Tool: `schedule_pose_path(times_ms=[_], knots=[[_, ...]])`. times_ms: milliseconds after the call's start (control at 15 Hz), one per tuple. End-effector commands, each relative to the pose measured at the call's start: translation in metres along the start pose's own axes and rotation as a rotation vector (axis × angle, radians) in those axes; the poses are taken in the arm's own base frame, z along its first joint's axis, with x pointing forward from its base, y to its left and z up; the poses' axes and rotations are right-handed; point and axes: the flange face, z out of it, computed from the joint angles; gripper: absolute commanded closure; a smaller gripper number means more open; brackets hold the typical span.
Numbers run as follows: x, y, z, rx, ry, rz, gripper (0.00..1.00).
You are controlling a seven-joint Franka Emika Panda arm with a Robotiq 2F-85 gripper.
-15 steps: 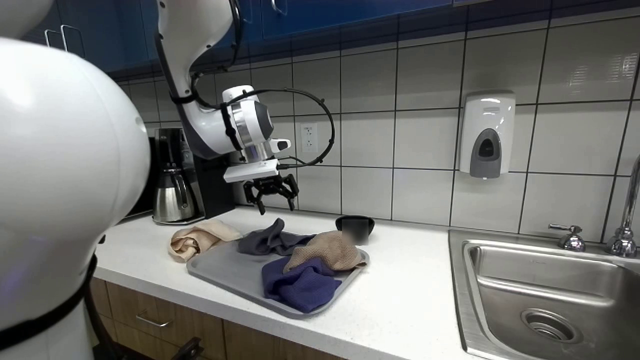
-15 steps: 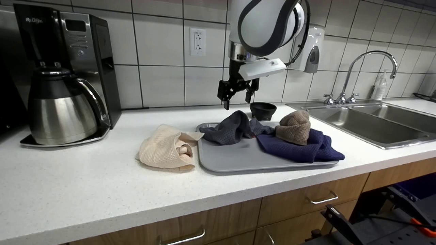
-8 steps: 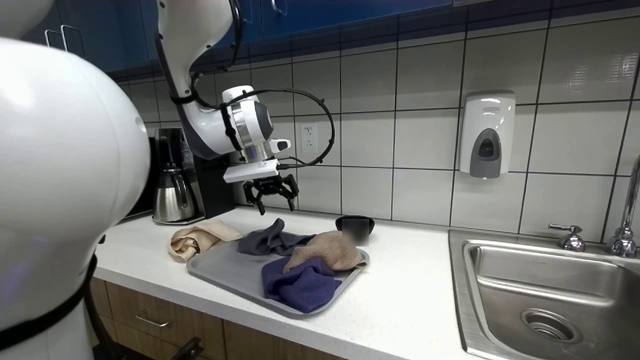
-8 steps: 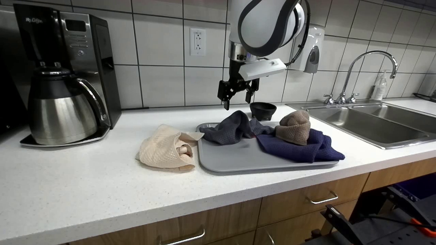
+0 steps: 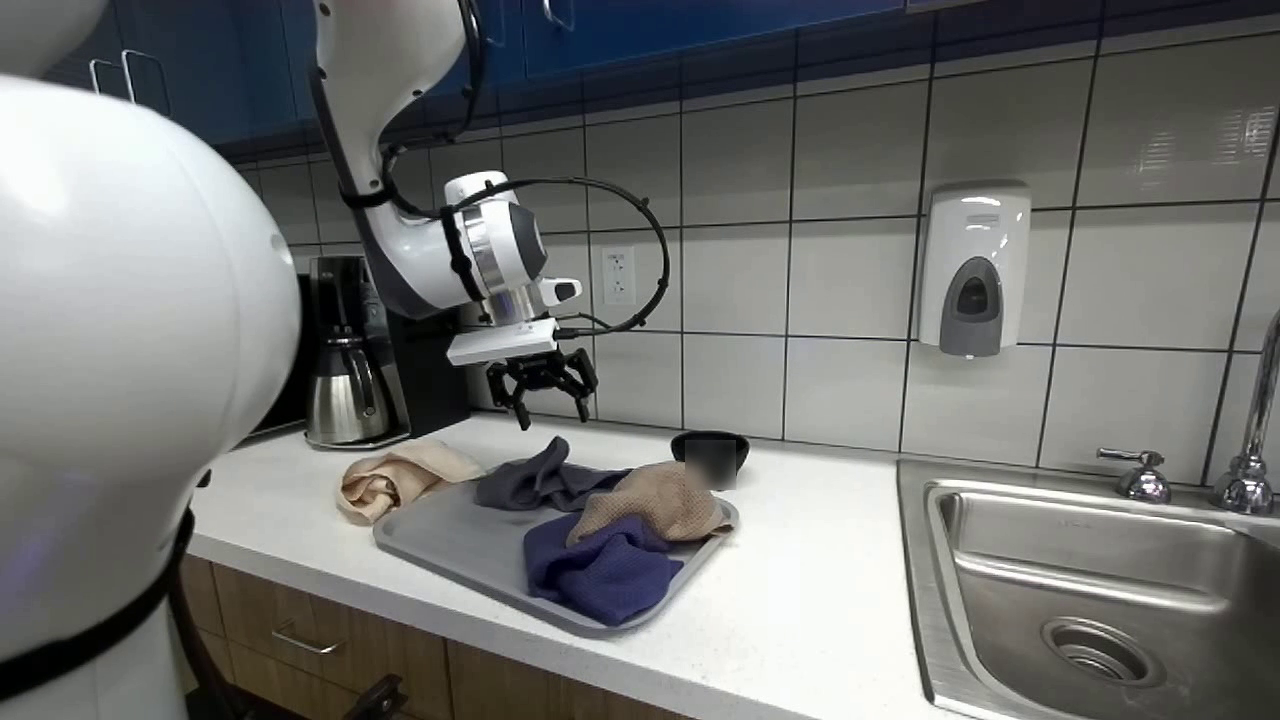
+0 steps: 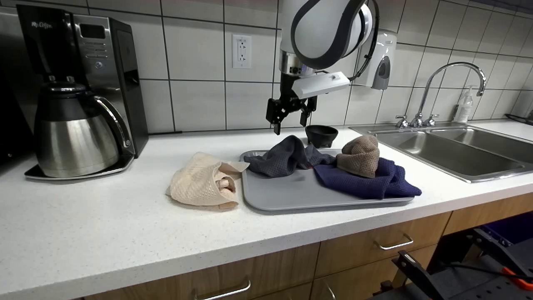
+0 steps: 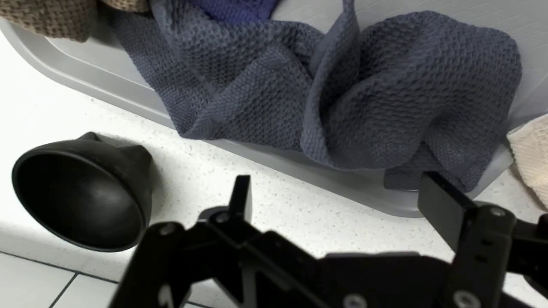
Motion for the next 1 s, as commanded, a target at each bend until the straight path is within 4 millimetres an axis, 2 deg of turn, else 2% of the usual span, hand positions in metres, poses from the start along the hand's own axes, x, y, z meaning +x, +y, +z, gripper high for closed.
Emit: schedule_pose_path(times_ms=[0,133,333,933], knots=[[0.0,0.0,0.0,0.001,-0.001,-0.001,0.0],[0.0,0.0,0.0,0.001,-0.001,-0.001,0.0],[0.003,-0.01,-0.004,-0.007,-0.013,0.009,0.0],[0.023,-0.084,-0.036,-0.032,0.008,0.018,0.0]])
